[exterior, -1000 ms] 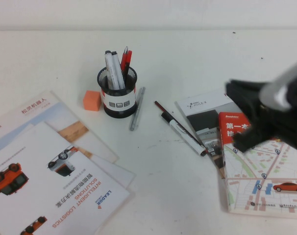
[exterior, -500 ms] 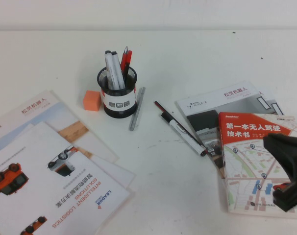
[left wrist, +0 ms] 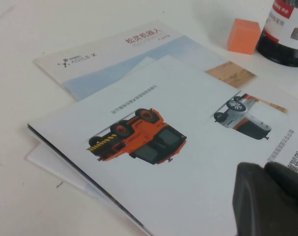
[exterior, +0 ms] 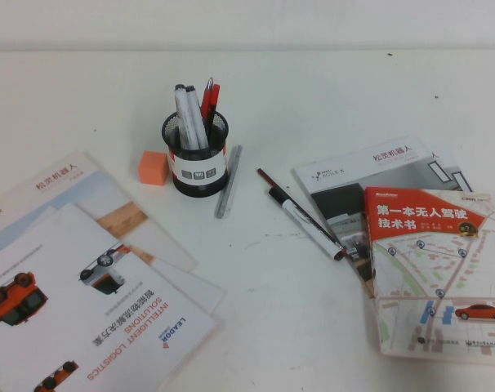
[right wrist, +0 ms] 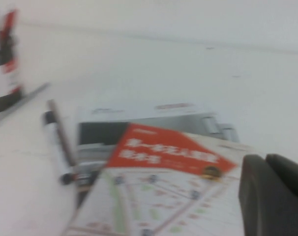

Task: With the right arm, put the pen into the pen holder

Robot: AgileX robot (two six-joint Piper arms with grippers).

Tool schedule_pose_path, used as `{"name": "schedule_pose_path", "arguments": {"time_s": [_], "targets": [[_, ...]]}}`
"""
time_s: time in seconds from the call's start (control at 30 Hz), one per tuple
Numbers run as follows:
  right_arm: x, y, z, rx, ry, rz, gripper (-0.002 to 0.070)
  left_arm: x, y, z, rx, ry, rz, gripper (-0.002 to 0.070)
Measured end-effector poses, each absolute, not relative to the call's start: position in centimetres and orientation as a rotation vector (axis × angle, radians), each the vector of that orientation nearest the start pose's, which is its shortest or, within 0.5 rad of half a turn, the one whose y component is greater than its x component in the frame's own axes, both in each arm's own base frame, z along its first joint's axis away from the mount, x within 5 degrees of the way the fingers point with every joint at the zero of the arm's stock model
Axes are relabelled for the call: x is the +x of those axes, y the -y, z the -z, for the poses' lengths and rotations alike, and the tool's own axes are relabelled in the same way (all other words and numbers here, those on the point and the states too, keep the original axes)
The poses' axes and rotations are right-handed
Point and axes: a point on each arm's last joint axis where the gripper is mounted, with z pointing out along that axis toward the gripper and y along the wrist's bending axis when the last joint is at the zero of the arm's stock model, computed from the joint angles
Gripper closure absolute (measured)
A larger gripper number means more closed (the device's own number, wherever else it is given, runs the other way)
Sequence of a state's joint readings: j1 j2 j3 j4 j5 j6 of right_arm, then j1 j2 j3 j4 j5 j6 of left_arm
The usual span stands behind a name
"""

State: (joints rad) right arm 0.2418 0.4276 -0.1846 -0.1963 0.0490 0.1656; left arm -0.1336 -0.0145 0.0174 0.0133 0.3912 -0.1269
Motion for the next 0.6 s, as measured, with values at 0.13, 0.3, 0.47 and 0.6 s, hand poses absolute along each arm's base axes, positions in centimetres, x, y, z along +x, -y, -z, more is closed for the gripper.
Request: {"name": "schedule_pose_path", "arguments": {"time_s": [0.13,0.3,0.47,0.6], "targets": [[8.1,-0.7,-22.3,-0.089,-1.716,-0.056,0.0695,5.1,0.6,-17.3,0.014,-1.881,0.166,0.0678],[6.9,-0.1,-20.2,0.031,-1.684,-0.042,0.0695,5.1,0.6,-17.3,0.014,-1.881,0.166,0.0677],[6.8,0.0,-19.1,0.068,-1.719,-0.067,0.0695,5.1,0.6,-17.3,0.014,-1.881,0.166,0.0677],[6.7,0.0,-18.9,0.071,-1.727,-0.069,0.0695,5.1,0.6,-17.3,0.014,-1.881,0.166,0.0678]]}}
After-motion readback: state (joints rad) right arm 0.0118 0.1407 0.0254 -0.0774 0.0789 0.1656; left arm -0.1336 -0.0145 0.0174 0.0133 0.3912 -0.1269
